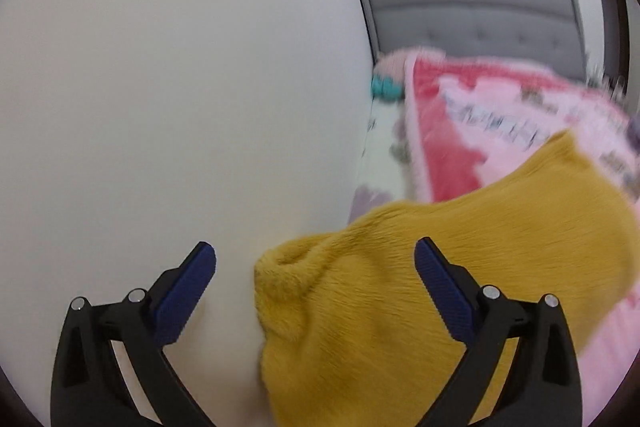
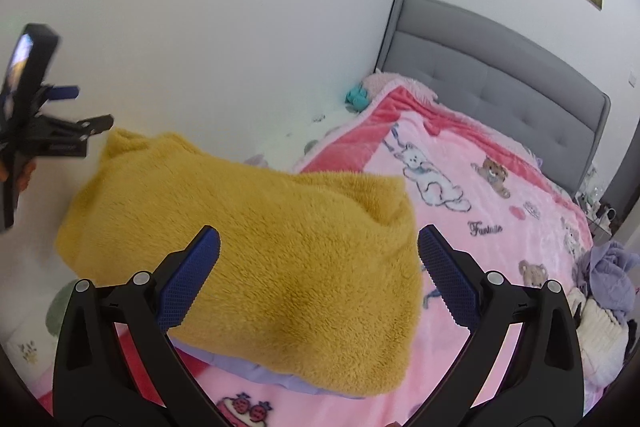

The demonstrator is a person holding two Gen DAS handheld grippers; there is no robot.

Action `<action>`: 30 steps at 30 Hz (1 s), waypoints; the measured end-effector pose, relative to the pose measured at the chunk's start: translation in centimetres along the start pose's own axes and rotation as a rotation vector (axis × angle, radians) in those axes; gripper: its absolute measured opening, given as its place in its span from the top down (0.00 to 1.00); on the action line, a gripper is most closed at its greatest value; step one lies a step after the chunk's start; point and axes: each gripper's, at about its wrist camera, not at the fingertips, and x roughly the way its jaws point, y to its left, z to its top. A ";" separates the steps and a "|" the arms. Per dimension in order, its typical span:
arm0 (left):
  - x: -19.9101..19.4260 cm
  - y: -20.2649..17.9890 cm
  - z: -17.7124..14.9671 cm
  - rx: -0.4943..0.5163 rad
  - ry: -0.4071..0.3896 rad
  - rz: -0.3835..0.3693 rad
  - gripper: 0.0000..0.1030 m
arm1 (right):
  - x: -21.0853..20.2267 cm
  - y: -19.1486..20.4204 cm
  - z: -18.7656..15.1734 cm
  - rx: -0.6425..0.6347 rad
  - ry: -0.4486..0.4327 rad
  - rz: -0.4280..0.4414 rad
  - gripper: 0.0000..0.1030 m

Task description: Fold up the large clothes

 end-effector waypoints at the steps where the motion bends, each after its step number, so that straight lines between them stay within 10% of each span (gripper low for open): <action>1: -1.5 -0.2 -0.1 -0.012 -0.005 -0.002 0.05 | -0.7 0.1 0.3 0.011 -0.012 0.004 0.08; 15: -17.7 -4.6 -0.7 -0.199 -0.031 -0.080 0.05 | -8.6 0.2 2.0 0.049 -0.048 0.016 0.08; 19: -18.6 -4.7 -1.1 -0.279 0.002 -0.167 0.05 | -9.9 -0.2 1.9 0.065 -0.043 0.029 0.08; 30: -19.3 -5.7 -3.1 -0.310 0.071 -0.086 0.05 | -11.2 -0.1 1.5 0.081 -0.034 0.039 0.08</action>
